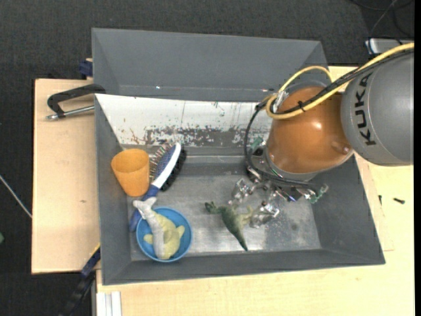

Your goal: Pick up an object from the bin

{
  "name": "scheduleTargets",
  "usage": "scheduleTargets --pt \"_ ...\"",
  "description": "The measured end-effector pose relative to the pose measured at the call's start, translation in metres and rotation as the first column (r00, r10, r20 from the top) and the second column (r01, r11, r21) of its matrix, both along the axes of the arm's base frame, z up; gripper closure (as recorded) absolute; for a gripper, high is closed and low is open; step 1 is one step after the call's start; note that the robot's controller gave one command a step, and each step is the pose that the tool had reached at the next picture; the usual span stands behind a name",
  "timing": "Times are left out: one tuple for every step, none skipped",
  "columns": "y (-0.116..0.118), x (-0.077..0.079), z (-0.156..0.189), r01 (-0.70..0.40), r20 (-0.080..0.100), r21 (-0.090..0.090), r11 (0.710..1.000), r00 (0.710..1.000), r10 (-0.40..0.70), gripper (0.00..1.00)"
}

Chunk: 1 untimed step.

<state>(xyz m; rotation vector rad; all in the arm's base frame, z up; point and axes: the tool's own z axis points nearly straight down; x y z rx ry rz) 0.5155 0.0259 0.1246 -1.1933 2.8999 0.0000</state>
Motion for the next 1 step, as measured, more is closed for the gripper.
scheduleTargets --pt "0.0008 0.0011 0.0060 0.002 0.000 0.000 1.000 1.000 -0.002 1.00"
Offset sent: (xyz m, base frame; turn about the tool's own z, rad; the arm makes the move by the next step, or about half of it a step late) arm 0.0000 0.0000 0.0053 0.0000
